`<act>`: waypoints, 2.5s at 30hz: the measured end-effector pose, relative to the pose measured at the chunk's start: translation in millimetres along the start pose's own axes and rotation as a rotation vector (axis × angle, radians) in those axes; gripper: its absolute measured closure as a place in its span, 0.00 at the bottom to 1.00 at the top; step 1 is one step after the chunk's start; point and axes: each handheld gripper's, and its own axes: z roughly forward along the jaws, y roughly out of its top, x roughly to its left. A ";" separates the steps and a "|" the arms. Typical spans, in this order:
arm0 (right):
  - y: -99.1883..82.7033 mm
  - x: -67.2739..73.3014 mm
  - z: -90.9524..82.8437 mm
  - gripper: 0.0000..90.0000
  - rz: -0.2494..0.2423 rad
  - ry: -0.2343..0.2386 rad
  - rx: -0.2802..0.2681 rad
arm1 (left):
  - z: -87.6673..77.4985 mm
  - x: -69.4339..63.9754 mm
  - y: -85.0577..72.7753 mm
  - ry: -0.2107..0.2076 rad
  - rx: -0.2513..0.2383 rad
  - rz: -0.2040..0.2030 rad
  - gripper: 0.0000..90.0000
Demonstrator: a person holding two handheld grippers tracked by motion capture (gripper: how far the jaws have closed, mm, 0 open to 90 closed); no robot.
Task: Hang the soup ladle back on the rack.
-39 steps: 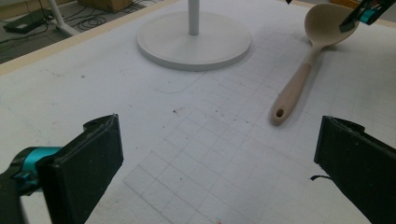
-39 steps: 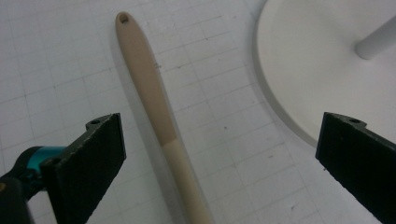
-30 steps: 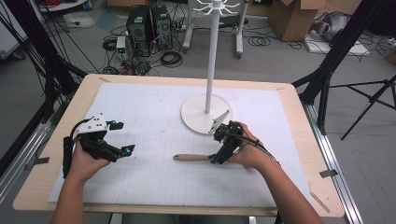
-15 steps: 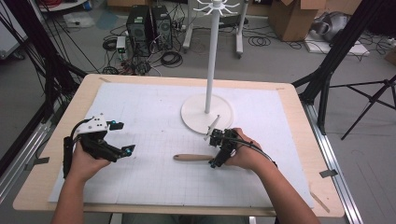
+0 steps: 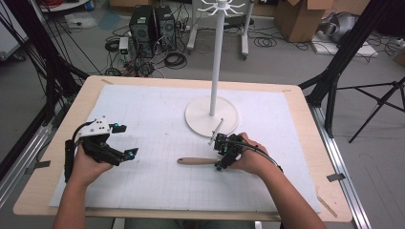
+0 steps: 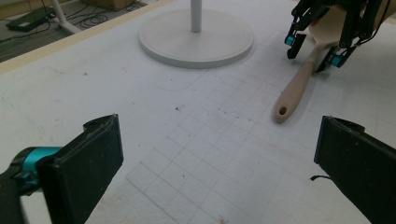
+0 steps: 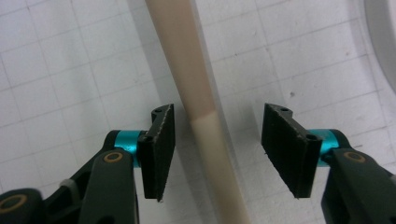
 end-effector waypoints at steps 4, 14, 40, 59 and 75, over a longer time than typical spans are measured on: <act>-0.1 -0.7 0.2 0.54 -0.003 0.009 0.001 | 0.3 -0.1 0.0 -0.001 -0.001 -0.001 0.02; -0.7 -0.4 -0.4 0.65 -0.011 0.009 0.007 | 1.5 -0.9 0.0 -0.003 0.004 0.000 0.02; 0.5 5.6 -1.7 0.84 -0.062 0.015 0.030 | 1.8 -0.9 0.3 0.001 0.008 0.008 0.02; -13.4 -3.5 -27.6 0.87 0.004 0.036 -0.114 | -0.1 0.2 -0.1 0.005 0.003 0.004 0.02; -38.8 -7.8 -80.1 0.87 0.041 -0.027 -0.357 | -0.3 -0.7 0.5 0.001 -0.005 0.000 0.02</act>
